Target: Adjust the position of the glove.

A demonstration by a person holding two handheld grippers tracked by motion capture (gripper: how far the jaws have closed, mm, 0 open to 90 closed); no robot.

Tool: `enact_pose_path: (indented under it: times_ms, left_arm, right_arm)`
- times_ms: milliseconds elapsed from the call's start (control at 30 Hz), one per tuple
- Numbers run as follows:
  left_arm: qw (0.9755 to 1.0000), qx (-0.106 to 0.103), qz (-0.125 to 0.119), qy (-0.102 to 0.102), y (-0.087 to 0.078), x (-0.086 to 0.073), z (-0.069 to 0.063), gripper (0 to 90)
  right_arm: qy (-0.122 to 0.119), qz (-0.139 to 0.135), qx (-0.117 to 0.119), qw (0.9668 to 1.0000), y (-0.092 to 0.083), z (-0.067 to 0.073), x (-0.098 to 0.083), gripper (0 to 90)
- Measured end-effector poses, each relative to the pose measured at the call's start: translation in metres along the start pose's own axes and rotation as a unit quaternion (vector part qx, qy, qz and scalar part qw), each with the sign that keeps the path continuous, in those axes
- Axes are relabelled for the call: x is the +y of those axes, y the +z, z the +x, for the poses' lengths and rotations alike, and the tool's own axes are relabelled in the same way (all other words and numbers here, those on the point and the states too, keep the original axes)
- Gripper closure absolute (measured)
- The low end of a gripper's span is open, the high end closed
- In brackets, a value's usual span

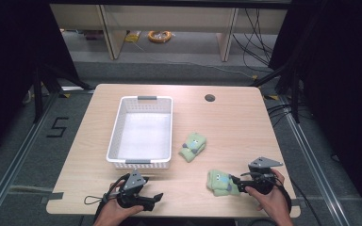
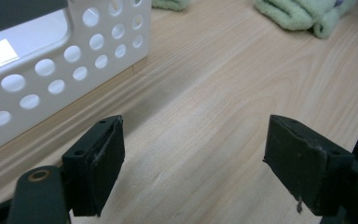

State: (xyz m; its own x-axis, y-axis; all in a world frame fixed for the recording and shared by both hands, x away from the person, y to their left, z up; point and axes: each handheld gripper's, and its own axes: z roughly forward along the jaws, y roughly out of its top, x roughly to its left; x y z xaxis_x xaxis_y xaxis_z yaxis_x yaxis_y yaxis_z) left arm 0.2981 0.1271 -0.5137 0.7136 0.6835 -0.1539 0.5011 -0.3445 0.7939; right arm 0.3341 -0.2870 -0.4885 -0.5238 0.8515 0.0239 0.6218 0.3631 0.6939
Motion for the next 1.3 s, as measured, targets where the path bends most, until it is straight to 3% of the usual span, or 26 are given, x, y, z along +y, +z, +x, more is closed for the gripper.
enact_pose_path:
  times_ms: [33, 67, 133, 233, 267, 300, 333, 367, 400, 467, 533, 567, 667, 700, 767, 800, 867, 900, 933, 967, 1033, 1100, 1133, 1167, 1300]
  left_arm:
    - [0.9999, 0.0, 0.002, 0.011, 0.0, 0.0, 0.001, 19.7]
    - [0.9999, 0.0, 0.002, 0.015, 0.0, 0.001, 0.001, 19.7]
    - [0.9998, -0.001, 0.006, 0.019, -0.001, 0.001, 0.001, 19.7]
    - [0.9998, -0.009, 0.011, 0.01, -0.001, 0.002, 0.0, 19.7]
    - [1.0, -0.009, 0.0, 0.003, 0.001, 0.002, -0.002, 19.7]
    - [0.9999, -0.009, -0.003, 0.011, 0.002, 0.003, -0.002, 19.7]
    - [0.9999, -0.011, 0.0, 0.002, 0.002, 0.004, -0.003, 19.7]
    - [0.9998, -0.018, -0.007, 0.006, 0.004, 0.007, -0.006, 19.7]
    - [0.9996, -0.023, -0.017, 0.006, 0.006, 0.009, -0.008, 19.7]
    - [0.9994, -0.031, -0.009, 0.007, 0.005, 0.012, -0.01, 19.8]
    - [0.9992, -0.035, -0.019, 0.006, 0.01, 0.014, -0.015, 19.7]
    - [0.999, -0.042, -0.003, 0.016, 0.01, 0.017, -0.016, 19.6]
    - [0.9988, -0.045, -0.013, 0.012, 0.019, 0.026, -0.027, 19.6]
    - [0.9983, -0.048, -0.019, 0.025, 0.021, 0.028, -0.027, 19.6]
    - [0.9982, -0.052, -0.014, 0.028, 0.026, 0.036, -0.034, 19.5]
    - [0.9976, -0.052, -0.012, 0.045, 0.028, 0.04, -0.036, 19.5]
    - [0.997, -0.064, -0.018, 0.039, 0.036, 0.046, -0.044, 19.9]
    - [0.9963, -0.068, -0.015, 0.05, 0.039, 0.049, -0.046, 19.9]
    - [0.9968, -0.069, -0.012, 0.038, 0.042, 0.05, -0.05, 20.0]
    - [0.9957, -0.074, -0.008, 0.056, 0.046, 0.052, -0.051, 20.3]
    - [0.9953, -0.081, 0.0, 0.053, 0.051, 0.054, -0.058, 21.4]
    - [0.9939, -0.082, 0.012, 0.074, 0.058, 0.057, -0.062, 23.0]
    - [0.9939, -0.086, 0.005, 0.069, 0.062, 0.058, -0.066, 24.9]
    - [0.9931, -0.087, 0.009, 0.078, 0.066, 0.06, -0.067, 25.7]
    - [0.9926, -0.098, 0.017, 0.07, 0.08, 0.067, -0.075, 30.2]
  right_arm:
    - [-0.006, -0.002, 0.004, 1.0, 0.0, -0.001, 0.0, 20.6]
    - [0.006, 0.006, 0.006, 0.9999, -0.002, 0.0, 0.001, 21.5]
    - [0.004, 0.006, 0.003, 1.0, -0.003, 0.001, 0.0, 21.5]
    - [-0.002, 0.004, 0.006, 1.0, -0.004, 0.001, 0.002, 22.0]
    - [-0.012, 0.007, 0.01, 0.9999, -0.004, 0.001, 0.002, 22.1]
    - [-0.016, 0.003, 0.014, 0.9998, -0.004, 0.002, 0.003, 22.8]
    - [-0.017, 0.003, 0.015, 0.9997, -0.005, 0.002, 0.004, 22.8]
    - [-0.005, 0.009, 0.013, 0.9999, -0.008, 0.005, 0.005, 22.9]
    - [-0.016, 0.007, 0.013, 0.9998, -0.008, 0.004, 0.005, 23.1]
    - [-0.017, 0.004, 0.016, 0.9997, -0.008, 0.005, 0.006, 23.1]
    - [-0.013, 0.01, 0.01, 0.9998, -0.011, 0.007, 0.008, 24.1]
    - [-0.013, 0.012, 0.01, 0.9998, -0.012, 0.009, 0.009, 25.6]
    - [-0.023, 0.012, 0.015, 0.9995, -0.012, 0.008, 0.01, 26.6]
    - [-0.017, 0.015, 0.015, 0.9996, -0.014, 0.01, 0.01, 27.6]
    - [-0.027, 0.012, 0.021, 0.9994, -0.014, 0.01, 0.01, 30.5]
    - [-0.027, 0.012, 0.021, 0.9994, -0.014, 0.01, 0.01, 30.5]
    - [-0.027, 0.009, 0.02, 0.9994, -0.015, 0.01, 0.01, 32.8]
    - [-0.029, 0.008, 0.019, 0.9994, -0.015, 0.01, 0.01, 34.1]
    - [-0.034, 0.011, 0.022, 0.9991, -0.016, 0.01, 0.01, 37.0]
    - [-0.035, 0.007, 0.026, 0.999, -0.015, 0.011, 0.01, 39.3]
    - [-0.043, 0.006, 0.029, 0.9986, -0.015, 0.011, 0.01, 40.4]
    - [-0.038, 0.019, 0.027, 0.9987, -0.015, 0.012, 0.01, 43.4]
    - [-0.039, 0.017, 0.029, 0.9987, -0.014, 0.011, 0.01, 44.7]
    - [-0.034, 0.016, 0.029, 0.9989, -0.013, 0.011, 0.01, 45.7]
    - [-0.027, 0.029, 0.029, 0.9988, -0.013, 0.009, 0.01, 50.0]
